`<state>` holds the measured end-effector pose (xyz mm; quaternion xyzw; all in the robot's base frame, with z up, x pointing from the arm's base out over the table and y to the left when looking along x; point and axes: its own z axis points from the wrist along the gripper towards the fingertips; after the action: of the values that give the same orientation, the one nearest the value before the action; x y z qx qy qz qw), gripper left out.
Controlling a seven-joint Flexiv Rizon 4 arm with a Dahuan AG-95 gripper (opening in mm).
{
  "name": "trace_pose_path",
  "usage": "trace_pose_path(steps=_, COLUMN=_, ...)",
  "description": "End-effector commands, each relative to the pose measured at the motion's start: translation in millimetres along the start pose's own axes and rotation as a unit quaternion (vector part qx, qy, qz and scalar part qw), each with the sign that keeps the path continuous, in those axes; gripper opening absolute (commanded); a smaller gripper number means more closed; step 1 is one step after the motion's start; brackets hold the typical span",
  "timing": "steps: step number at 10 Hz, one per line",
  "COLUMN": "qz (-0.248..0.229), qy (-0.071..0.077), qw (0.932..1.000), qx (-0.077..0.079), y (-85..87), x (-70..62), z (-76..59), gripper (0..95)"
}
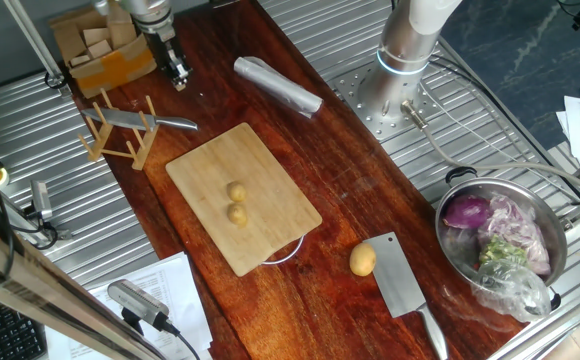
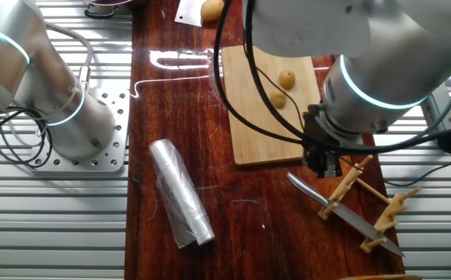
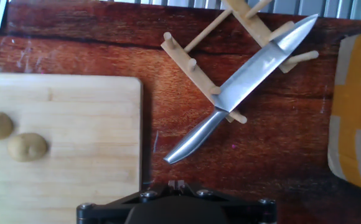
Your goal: Chop the potatoes
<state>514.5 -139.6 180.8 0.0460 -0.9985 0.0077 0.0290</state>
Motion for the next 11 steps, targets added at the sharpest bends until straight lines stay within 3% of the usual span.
trace_pose_path(steps=1, qz=0.007, qy=-0.001, qw=1.0, qx=0.002, y=0.3, x=0.7, z=-0.1, gripper=0.0)
trace_pose_path(steps=11, qz=0.022, qy=-0.001, qw=0.9998, qx=-0.005, y=0.3, x=0.7, z=-0.1, gripper=0.0)
